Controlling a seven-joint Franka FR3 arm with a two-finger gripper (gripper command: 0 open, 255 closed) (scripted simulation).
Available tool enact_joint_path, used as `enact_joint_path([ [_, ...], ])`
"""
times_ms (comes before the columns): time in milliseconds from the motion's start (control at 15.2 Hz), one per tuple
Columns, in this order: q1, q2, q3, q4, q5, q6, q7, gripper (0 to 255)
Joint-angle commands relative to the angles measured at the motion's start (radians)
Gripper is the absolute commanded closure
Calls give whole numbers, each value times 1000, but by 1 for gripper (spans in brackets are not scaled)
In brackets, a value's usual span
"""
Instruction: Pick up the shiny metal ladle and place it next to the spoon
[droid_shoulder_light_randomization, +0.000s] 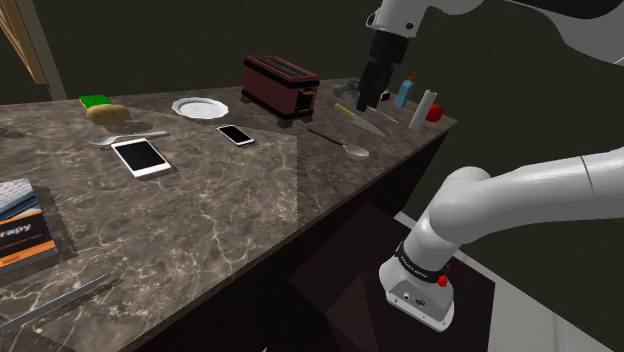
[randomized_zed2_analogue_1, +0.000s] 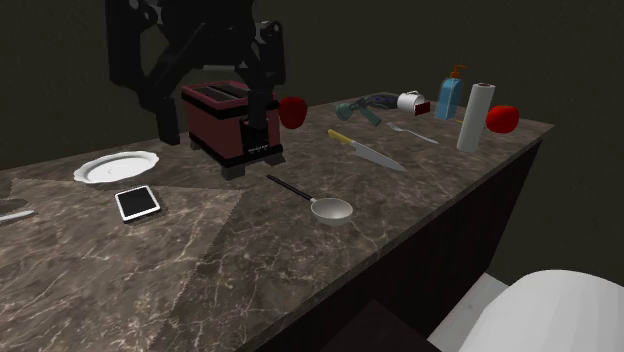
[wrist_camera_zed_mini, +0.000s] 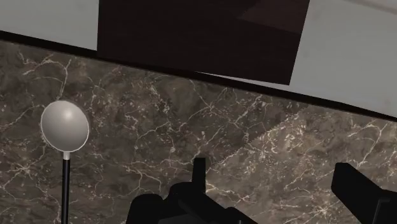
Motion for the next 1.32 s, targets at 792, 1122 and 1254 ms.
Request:
enact_joint_path([
  [792, -78, 214, -151, -107, -81, 370, -134, 0],
  [1122, -99, 352, -217, -98, -84, 519, -194, 0],
  [1254, -104, 414, -245, -85, -77, 576, -221, 0],
])
